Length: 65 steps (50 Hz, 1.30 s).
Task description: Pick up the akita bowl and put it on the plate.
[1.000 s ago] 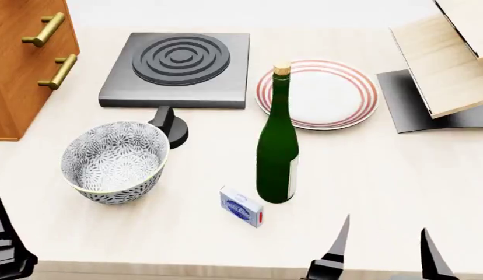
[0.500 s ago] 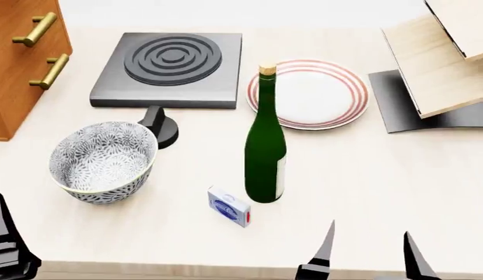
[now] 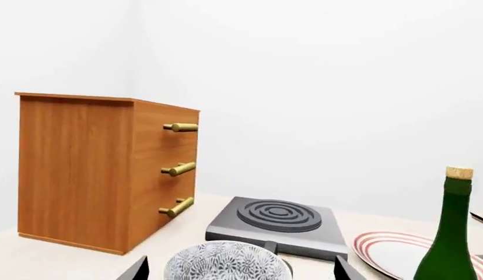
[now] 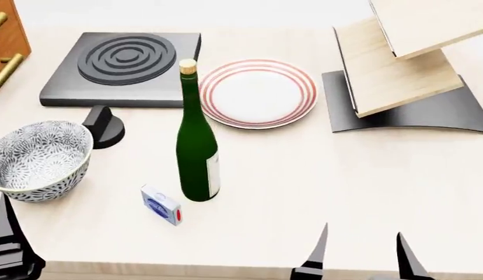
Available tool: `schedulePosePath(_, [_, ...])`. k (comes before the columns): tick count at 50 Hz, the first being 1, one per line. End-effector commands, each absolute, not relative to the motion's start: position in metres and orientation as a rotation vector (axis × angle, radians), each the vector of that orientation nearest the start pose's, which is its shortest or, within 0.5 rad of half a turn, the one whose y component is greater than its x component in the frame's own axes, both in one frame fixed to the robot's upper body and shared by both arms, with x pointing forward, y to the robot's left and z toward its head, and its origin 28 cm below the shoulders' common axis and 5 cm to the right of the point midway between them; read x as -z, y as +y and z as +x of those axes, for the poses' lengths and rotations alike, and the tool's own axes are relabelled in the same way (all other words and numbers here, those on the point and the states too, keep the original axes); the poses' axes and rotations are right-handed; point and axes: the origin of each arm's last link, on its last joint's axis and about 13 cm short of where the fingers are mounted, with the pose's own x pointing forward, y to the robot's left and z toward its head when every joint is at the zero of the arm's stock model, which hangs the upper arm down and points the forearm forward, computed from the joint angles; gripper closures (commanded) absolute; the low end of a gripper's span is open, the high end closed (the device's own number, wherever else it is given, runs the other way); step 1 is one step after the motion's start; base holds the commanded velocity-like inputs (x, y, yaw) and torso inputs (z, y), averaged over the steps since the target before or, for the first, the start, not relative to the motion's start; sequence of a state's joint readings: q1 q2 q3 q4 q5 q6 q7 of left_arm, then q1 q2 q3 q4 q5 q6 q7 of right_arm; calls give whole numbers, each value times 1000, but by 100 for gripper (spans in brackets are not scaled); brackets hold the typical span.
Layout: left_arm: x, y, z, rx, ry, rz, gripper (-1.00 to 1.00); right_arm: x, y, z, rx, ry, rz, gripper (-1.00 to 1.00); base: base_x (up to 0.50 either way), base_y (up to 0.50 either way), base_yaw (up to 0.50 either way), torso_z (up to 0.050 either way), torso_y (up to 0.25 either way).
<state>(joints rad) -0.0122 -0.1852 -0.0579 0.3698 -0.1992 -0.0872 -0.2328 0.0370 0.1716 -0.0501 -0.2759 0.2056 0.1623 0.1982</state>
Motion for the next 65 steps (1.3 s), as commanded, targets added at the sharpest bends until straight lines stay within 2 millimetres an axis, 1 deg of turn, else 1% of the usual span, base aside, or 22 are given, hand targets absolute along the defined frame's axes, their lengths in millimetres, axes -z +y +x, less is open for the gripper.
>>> schedulePosePath(1, [-93, 248, 211, -216, -300, -39, -100, -69, -114, 217, 116, -160, 11, -100, 0, 0, 0, 0, 0])
schedulePosePath(3, [-93, 248, 211, -215, -301, -42, -100, -69, -112, 217, 121, -157, -19, -100, 0, 0, 0, 0, 0])
schedulePosePath(5, [-94, 248, 211, -213, -302, -42, -100, -70, -111, 215, 89, -167, -3, -100, 0, 0, 0, 0, 0])
schedulePosePath(15, [-105, 248, 206, -210, -345, -39, -100, -84, -108, 211, 69, -216, 3, -100, 3, 0, 0, 0, 0])
schedulePosePath(20, [-107, 247, 206, -204, -355, -41, -100, -87, -105, 209, 59, -230, 1, -100, 70, 0, 0, 0, 0])
schedulePosePath(33, [-104, 247, 207, -201, -349, -43, -100, -86, -103, 208, 42, -235, -3, -100, 75, 0, 0, 0, 0])
schedulePosePath(45, [-108, 247, 206, -202, -363, -35, -100, -93, -103, 206, 39, -257, -1, -100, 74, 0, 0, 0, 0])
schedulePosePath(65, [-107, 246, 206, -196, -358, -38, -100, -92, -101, 205, 30, -259, -7, -100, 76, 0, 0, 0, 0])
